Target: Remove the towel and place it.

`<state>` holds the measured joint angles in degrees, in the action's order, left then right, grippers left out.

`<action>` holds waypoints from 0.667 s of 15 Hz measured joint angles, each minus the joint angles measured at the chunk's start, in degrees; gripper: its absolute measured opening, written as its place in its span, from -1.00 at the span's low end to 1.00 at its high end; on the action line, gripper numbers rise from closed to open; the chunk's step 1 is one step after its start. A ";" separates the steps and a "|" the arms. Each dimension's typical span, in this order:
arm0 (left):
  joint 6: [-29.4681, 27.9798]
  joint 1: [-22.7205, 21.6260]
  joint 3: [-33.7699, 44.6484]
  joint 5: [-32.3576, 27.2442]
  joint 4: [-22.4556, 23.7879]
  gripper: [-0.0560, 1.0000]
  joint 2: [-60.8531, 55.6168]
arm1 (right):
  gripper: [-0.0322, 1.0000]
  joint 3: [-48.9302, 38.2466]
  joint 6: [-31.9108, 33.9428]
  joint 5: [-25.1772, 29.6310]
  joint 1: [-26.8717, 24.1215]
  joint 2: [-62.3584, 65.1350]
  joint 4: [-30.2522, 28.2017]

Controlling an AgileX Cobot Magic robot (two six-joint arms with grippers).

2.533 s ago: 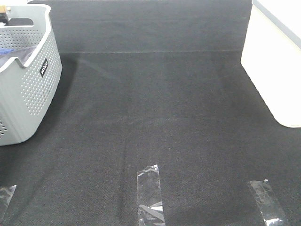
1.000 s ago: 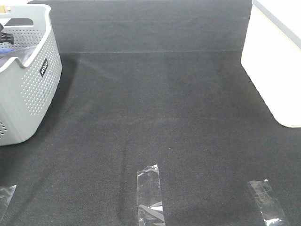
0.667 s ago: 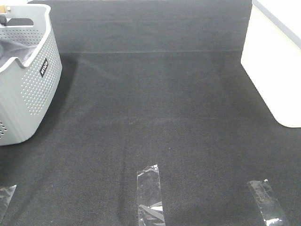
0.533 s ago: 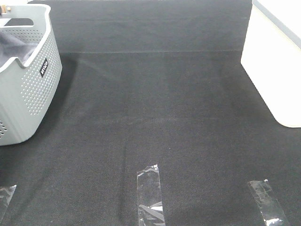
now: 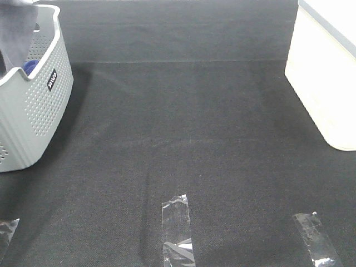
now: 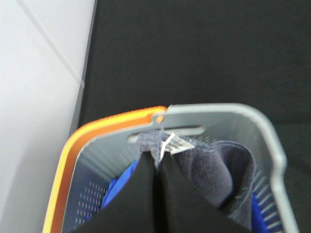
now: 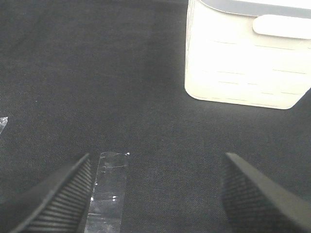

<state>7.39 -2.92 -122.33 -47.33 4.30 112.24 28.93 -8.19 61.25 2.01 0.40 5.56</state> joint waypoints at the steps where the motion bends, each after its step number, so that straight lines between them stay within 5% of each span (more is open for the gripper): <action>1: 0.92 1.89 0.00 0.34 0.00 -0.89 -2.23 | 0.41 0.00 0.00 0.00 0.00 0.00 0.00; 10: 8.31 25.67 -0.06 -2.29 -0.29 -0.89 -12.43 | 0.41 0.00 0.00 0.00 0.00 0.00 0.06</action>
<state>15.70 22.75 -122.38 -49.62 4.01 99.81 28.93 -8.19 61.25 2.01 0.40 5.61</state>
